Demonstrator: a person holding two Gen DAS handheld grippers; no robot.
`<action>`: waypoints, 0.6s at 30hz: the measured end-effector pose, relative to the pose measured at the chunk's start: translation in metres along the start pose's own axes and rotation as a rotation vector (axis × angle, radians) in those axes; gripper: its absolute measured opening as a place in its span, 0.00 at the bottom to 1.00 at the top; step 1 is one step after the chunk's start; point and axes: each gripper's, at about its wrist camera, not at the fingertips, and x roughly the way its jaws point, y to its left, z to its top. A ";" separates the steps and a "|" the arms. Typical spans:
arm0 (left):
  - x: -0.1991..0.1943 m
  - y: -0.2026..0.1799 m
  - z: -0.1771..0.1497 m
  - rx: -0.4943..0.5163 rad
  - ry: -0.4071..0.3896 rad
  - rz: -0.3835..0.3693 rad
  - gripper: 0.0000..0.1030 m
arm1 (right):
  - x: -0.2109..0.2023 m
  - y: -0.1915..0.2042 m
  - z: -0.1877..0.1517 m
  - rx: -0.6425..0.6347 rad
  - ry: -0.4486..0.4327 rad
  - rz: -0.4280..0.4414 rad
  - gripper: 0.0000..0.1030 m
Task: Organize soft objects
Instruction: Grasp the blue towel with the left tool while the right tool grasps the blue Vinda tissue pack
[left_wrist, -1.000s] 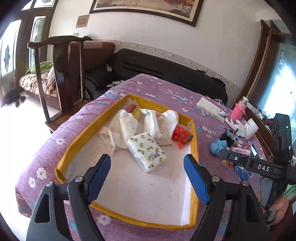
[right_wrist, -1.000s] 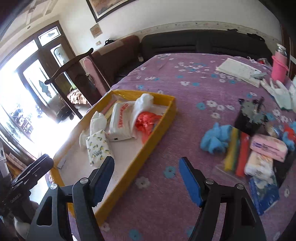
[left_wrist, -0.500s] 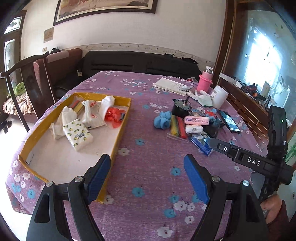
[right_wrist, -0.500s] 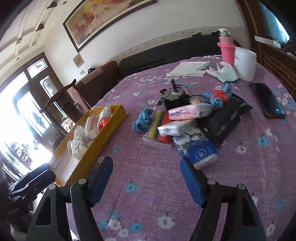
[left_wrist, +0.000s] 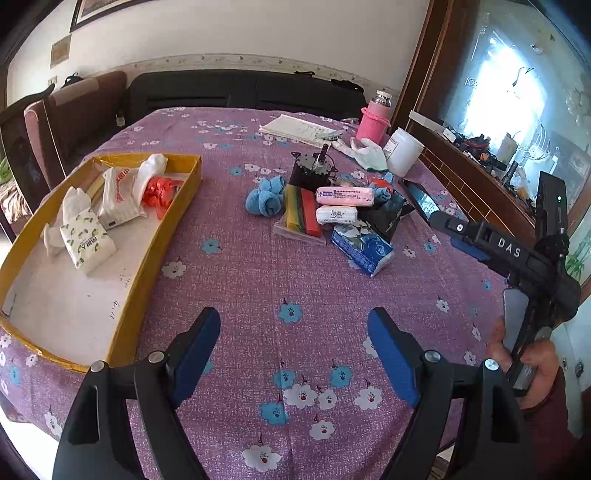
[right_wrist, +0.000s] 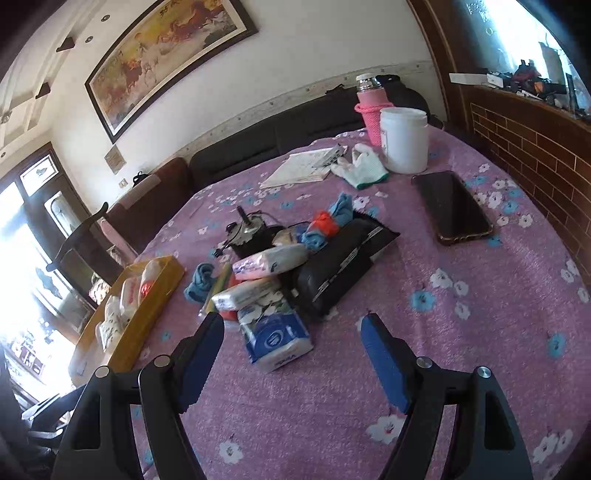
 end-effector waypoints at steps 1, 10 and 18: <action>0.005 0.004 0.002 -0.011 0.016 -0.007 0.79 | 0.002 -0.004 0.005 0.007 -0.012 -0.014 0.79; 0.062 0.028 0.064 -0.043 0.091 -0.026 0.79 | 0.044 -0.044 0.036 0.090 -0.083 -0.106 0.81; 0.160 0.039 0.119 -0.066 0.177 -0.053 0.56 | 0.052 -0.065 0.034 0.132 -0.035 -0.086 0.81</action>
